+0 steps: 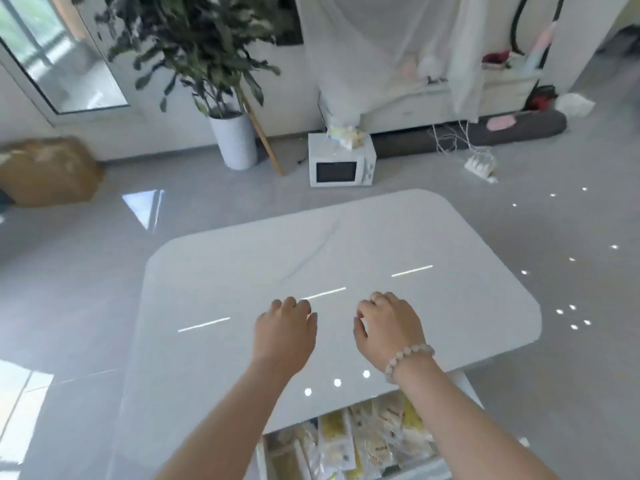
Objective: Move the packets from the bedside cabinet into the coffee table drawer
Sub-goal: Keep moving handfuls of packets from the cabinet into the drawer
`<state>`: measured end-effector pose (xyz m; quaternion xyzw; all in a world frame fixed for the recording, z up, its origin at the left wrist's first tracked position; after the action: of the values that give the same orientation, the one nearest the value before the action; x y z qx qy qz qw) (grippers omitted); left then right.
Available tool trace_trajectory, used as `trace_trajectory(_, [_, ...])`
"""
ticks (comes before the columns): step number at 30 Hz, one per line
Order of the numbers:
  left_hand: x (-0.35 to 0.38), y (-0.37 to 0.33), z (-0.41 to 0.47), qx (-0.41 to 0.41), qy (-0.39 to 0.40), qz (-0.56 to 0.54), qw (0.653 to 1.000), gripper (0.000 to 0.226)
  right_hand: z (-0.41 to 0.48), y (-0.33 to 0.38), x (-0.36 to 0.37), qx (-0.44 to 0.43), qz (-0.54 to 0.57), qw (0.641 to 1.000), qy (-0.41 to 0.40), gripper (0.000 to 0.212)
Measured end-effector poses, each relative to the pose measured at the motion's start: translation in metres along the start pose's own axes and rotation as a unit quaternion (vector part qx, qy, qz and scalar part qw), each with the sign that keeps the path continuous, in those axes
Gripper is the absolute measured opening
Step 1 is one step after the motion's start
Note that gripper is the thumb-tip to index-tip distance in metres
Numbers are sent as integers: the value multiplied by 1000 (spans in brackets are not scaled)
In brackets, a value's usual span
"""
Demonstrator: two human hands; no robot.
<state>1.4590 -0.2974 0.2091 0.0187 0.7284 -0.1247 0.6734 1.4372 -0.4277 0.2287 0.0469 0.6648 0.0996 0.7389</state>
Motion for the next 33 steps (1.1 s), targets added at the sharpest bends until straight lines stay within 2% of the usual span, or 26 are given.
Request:
trace_trajectory(3, [-65, 24, -21, -39, -89, 20, 995, 26, 13, 60, -44, -46, 14, 999, -23, 28])
trace_trajectory(5, [-96, 41, -42, -55, -155, 35, 986, 12, 15, 98, -65, -86, 24, 995, -55, 23])
trace_trajectory(7, [-111, 62, -66, -78, -184, 69, 977, 19, 8, 132, -75, -136, 29, 988, -67, 13])
trace_trajectory(9, [-126, 81, -90, -98, -206, 91, 969, 20, 1, 159, -79, -175, 13, 981, -83, 19])
trace_trajectory(15, [-149, 149, -180, -215, -202, 56, 954, 11, -29, 247, -80, -276, 2, 957, -92, 26])
trace_trajectory(18, [-161, 189, -236, -302, -191, 48, 933, 28, -59, 311, -82, -343, 23, 935, -90, 25])
trace_trajectory(22, [-181, 235, -316, -372, -198, 74, 904, 33, -109, 401, -84, -424, 63, 900, -80, 26])
trace_trajectory(28, [-199, 318, -471, -501, -212, 73, 836, 32, -203, 536, -85, -515, 100, 850, -53, 26])
trace_trajectory(33, [-200, 367, -614, -600, -207, 95, 767, 32, -313, 642, -78, -618, 98, 780, -11, 28])
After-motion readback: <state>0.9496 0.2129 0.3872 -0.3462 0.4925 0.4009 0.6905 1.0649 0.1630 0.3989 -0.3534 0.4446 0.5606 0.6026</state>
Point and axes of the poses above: each hand's wrist, its own z-axis towards the middle knuckle, its own x-axis out of the palm, y = z × x, the point moved 9 cm from there along z, towards the middle knuckle, and after that the axes turned 1 degree about z, right-handed, at the moved point
